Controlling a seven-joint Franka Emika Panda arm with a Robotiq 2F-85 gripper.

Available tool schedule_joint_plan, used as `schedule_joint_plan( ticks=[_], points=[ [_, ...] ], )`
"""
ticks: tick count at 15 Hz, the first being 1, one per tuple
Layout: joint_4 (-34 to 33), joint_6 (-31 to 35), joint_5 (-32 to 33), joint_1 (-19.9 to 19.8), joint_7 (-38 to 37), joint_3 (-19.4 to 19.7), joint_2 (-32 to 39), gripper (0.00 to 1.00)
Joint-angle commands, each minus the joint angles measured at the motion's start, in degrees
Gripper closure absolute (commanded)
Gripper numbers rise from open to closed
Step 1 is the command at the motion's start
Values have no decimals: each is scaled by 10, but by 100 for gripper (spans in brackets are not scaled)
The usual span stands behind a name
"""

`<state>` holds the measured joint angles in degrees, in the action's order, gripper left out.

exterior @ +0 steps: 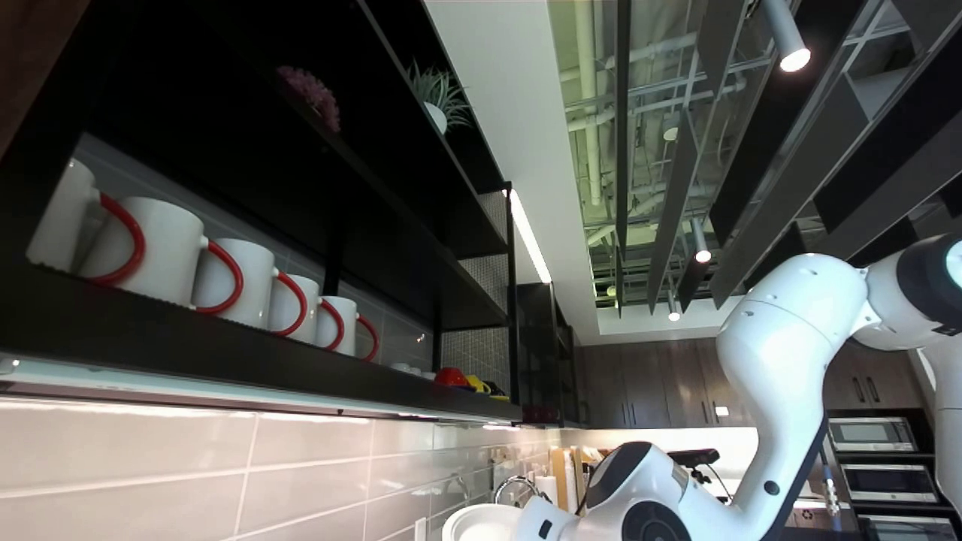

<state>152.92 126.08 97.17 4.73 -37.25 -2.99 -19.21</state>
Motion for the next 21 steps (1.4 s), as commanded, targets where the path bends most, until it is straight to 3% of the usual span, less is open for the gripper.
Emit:
schedule_joint_plan(
  ticks=[1, 4, 6, 7, 12, 18, 21],
  points=[
    [43, 67, 96, 10, 1, 22, -78, 99],
    [56, 110, 112, 15, 7, 43, -119, 99],
    [62, 112, 89, 17, 16, 51, -137, 99],
    [40, 96, 89, 21, 6, 46, -96, 98],
    [50, 107, 91, 25, 12, 54, -122, 99],
    [51, 154, 148, 52, 26, 60, -197, 99],
    [42, 185, 118, 58, 65, 75, -226, 99]
  ],
)
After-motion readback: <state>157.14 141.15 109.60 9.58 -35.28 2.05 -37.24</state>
